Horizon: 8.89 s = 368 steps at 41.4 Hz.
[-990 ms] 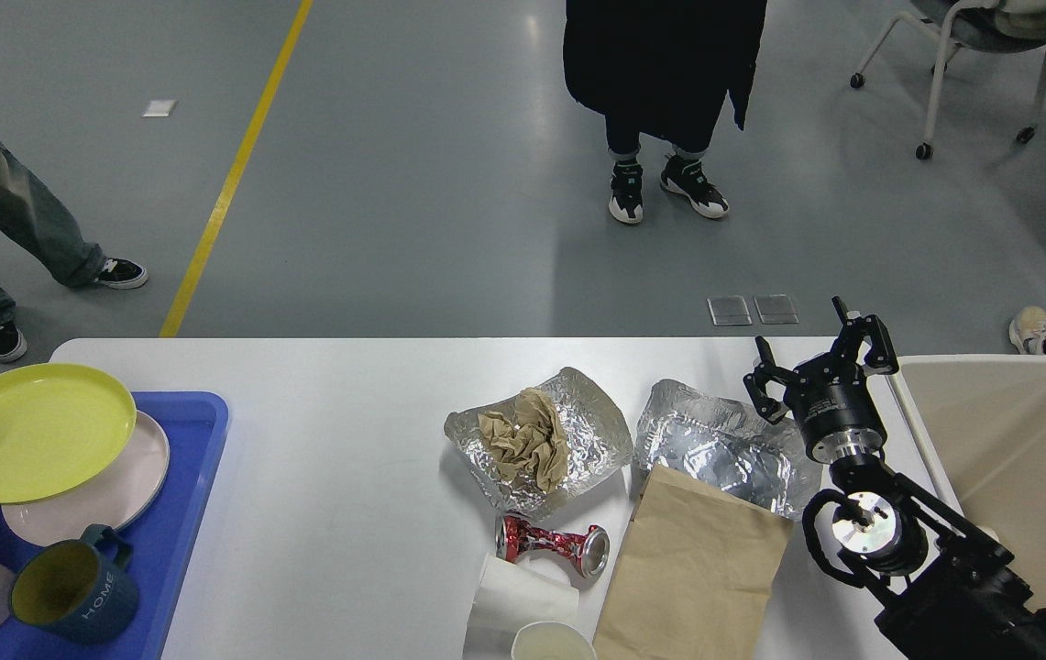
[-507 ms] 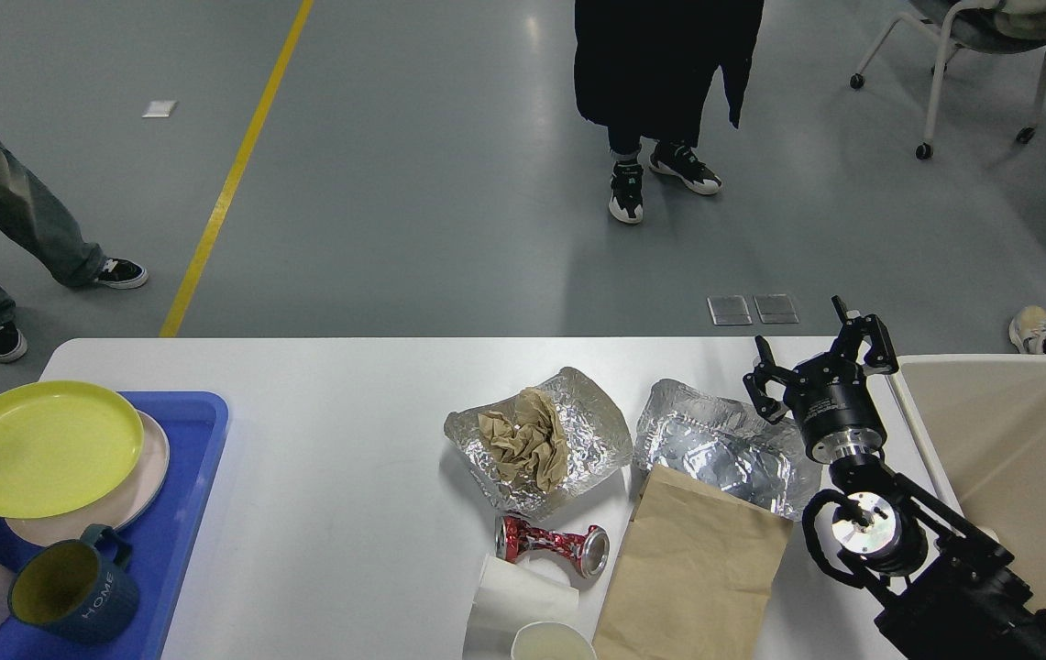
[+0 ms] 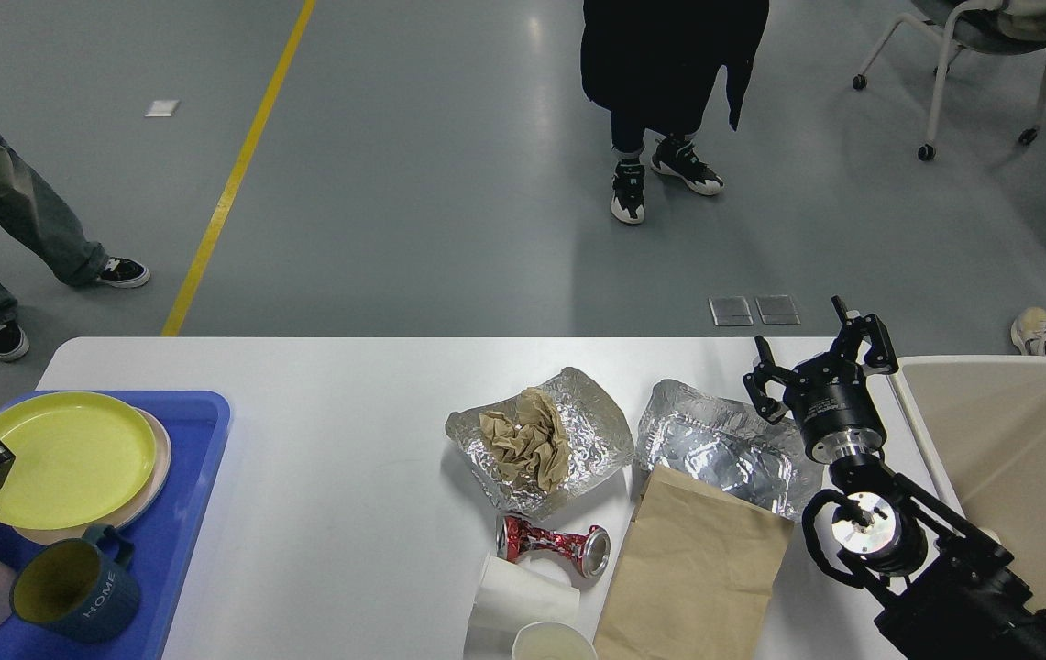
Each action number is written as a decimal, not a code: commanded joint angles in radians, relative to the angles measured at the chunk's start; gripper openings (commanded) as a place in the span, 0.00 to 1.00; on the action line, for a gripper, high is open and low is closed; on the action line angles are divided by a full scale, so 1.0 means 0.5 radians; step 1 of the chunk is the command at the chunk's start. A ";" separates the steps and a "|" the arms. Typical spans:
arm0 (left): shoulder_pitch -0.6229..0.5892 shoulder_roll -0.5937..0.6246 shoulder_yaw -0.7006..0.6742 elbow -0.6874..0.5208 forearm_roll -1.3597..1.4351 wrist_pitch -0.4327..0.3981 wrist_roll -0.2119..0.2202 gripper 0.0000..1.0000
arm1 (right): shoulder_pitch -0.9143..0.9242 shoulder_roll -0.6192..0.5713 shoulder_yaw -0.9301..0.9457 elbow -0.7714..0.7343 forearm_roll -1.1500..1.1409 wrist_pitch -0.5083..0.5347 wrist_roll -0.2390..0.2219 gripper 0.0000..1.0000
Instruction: Tidy desktop
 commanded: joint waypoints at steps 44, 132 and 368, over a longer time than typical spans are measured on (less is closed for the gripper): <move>-0.201 0.030 -0.033 -0.001 0.003 0.022 -0.009 0.82 | 0.000 0.000 0.000 0.000 0.000 0.000 0.000 1.00; 2.069 -1.280 -5.430 -0.974 1.286 0.092 -0.417 0.96 | 0.000 -0.003 0.000 0.000 0.000 0.000 0.000 1.00; 1.900 -1.307 -5.344 -0.578 1.074 -0.227 -0.684 0.97 | 0.196 -0.689 -0.742 0.114 0.006 0.003 0.003 1.00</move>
